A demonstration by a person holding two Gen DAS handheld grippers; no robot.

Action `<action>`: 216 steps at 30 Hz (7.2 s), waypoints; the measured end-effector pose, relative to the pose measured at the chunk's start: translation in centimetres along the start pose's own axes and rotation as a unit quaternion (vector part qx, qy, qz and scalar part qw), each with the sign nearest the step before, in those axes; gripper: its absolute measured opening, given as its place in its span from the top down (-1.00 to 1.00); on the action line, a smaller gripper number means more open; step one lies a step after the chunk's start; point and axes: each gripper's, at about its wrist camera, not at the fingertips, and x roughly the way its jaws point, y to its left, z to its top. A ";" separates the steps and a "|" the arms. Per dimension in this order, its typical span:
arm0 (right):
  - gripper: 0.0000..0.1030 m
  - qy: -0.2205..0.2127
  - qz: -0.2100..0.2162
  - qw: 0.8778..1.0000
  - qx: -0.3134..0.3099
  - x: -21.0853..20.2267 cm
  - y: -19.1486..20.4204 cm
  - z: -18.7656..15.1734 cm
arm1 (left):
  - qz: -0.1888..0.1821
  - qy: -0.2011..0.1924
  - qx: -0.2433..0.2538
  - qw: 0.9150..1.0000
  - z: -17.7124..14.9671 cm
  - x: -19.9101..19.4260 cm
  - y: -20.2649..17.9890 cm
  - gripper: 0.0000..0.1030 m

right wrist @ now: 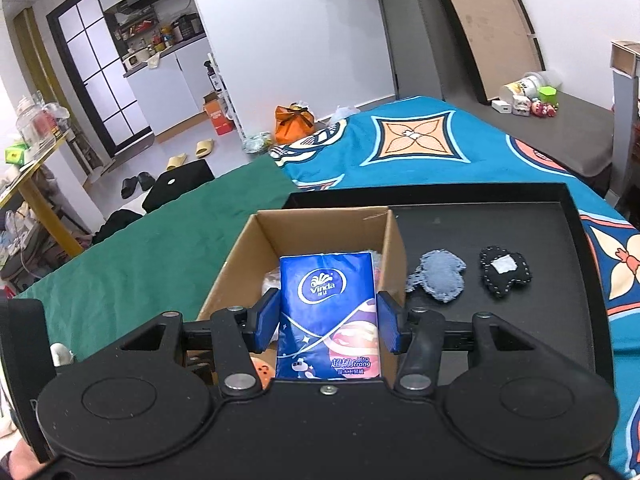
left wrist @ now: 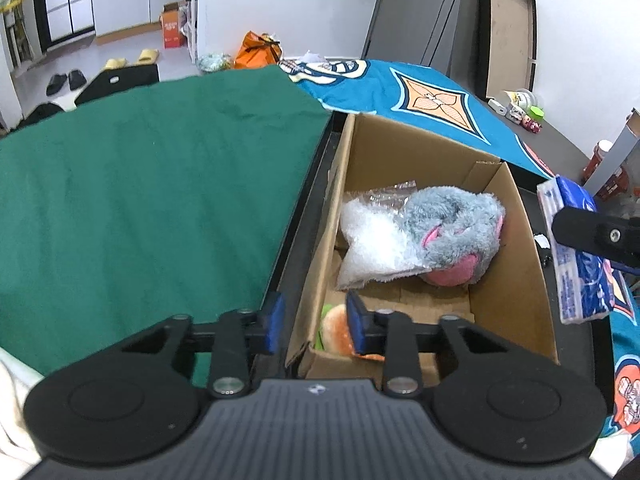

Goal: Organize soft objects
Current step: 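Carry the tissue pack over the cardboard box with the right tool, then drop the tissue pack into the box beside the round plush, then reach the right tool to the white crumpled bag and grasp it, then carry the white bag into the box and open the right tool, then reach the right tool to the black felt piece and grasp it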

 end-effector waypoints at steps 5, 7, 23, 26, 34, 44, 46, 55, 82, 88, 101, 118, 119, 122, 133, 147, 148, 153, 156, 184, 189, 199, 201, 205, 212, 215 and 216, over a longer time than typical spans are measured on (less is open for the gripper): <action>0.02 0.006 -0.001 1.000 -0.004 0.4 0.7 -0.3 | -0.011 -0.008 -0.006 1.000 -0.2 -0.3 0.4 0.71; 0.02 0.008 -0.002 1.000 -0.004 0.5 1.0 -0.4 | -0.011 -0.011 -0.006 1.000 -0.2 -0.4 0.5 0.77; -0.34 0.007 0.022 1.000 -0.021 1.4 2.4 -0.6 | -0.009 -0.018 -0.009 1.000 -0.2 -0.5 0.6 0.78; -0.34 -0.004 0.010 1.000 -0.016 0.6 1.2 -0.4 | -0.003 -0.019 -0.002 1.000 -0.1 -0.7 0.4 0.78; -0.34 -0.015 -0.045 0.999 0.012 -0.8 -3.9 -0.7 | 0.009 -0.017 0.017 1.000 0.2 -1.0 -0.5 0.68; -0.35 0.044 -0.073 0.996 0.021 0.5 -6.8 -3.7 | 0.021 -0.021 0.036 0.999 0.3 -1.1 -1.6 0.17; -0.37 0.065 -0.072 0.995 0.018 1.2 -6.9 -4.5 | 0.022 -0.019 0.041 0.999 0.3 -1.0 -1.9 0.13; -0.37 0.105 -0.064 0.992 0.021 2.9 -7.9 -6.3 | 0.036 -0.011 0.054 0.998 0.3 -0.4 -2.8 0.07; -0.02 0.144 -0.077 0.986 0.025 4.4 -10.1 -8.9 | 0.080 0.000 0.093 0.992 0.2 0.7 -5.3 -0.18; 0.09 0.140 -0.083 0.986 0.042 3.9 -11.3 -8.5 | 0.088 0.002 0.096 0.991 0.2 0.8 -5.8 -0.19; 0.09 0.093 -0.092 0.990 0.051 2.1 -12.1 -6.4 | 0.091 0.003 0.094 0.991 0.5 1.0 -6.0 -0.21; 0.09 0.005 -0.066 0.997 0.032 -0.5 -8.9 -2.6 | 0.070 -0.006 0.079 0.994 0.4 0.3 -4.6 -0.21; 0.09 0.002 -0.064 0.997 0.030 -0.6 -8.6 -2.5 | 0.068 -0.007 0.079 0.995 0.4 0.2 -4.6 -0.21; 0.09 -0.011 -0.054 0.998 0.021 -1.0 -7.8 -2.2 | 0.064 -0.011 0.077 0.995 0.3 0.0 -4.4 -0.21; 0.09 -0.049 -0.029 0.998 -0.008 -1.4 -5.0 -1.3 | 0.040 -0.012 0.058 0.997 0.2 -0.4 -3.1 -0.10; 0.09 -0.047 -0.004 0.999 -0.027 -0.4 -1.0 -0.5 | 0.020 -0.007 0.019 1.000 -0.1 0.0 -0.8 0.59; 0.09 -0.047 -0.005 0.999 -0.027 -0.3 -0.8 -0.5 | 0.020 -0.008 0.015 1.000 -0.1 -0.1 -0.6 0.69; 0.09 -0.044 -0.005 0.999 -0.025 0.0 0.0 -0.6 | 0.018 -0.016 0.009 1.000 -0.2 -0.2 -0.1 0.78; 0.08 -0.040 -0.001 0.999 -0.025 0.2 0.5 -0.7 | 0.014 -0.018 0.008 1.000 -0.2 -0.3 -0.1 0.78; -0.22 -0.030 -0.045 0.998 0.012 0.4 -4.9 -1.0 | 0.058 -0.023 0.038 0.997 0.7 -0.3 -2.0 0.72; -0.22 -0.024 -0.048 0.998 0.021 0.9 -6.5 -1.0 | 0.071 -0.020 0.044 0.996 1.1 0.1 -2.7 0.67; -0.21 -0.013 -0.057 0.998 0.037 2.1 -9.5 -0.9 | 0.093 -0.023 0.058 0.994 1.7 0.8 -4.5 0.14; -0.20 -0.011 -0.060 0.997 0.041 2.4 -10.2 -0.8 | 0.096 -0.021 0.060 0.993 1.8 1.0 -4.8 0.09; -0.20 -0.010 -0.064 0.997 0.048 3.1 -11.5 -0.6 | 0.111 -0.020 0.066 0.991 1.9 1.4 -5.3 0.03; -0.20 -0.001 -0.070 0.995 0.067 4.9 -13.5 -0.8 | 0.134 -0.016 0.074 0.988 2.1 2.3 -6.0 0.00; -0.20 0.004 -0.070 0.995 0.072 5.7 -14.3 -0.9 | 0.143 -0.012 0.081 0.986 2.3 2.9 -6.6 -0.02; -0.20 0.007 -0.069 0.995 0.074 6.0 -14.6 -0.9 | 0.146 -0.011 0.085 0.986 2.3 3.0 -6.7 -0.02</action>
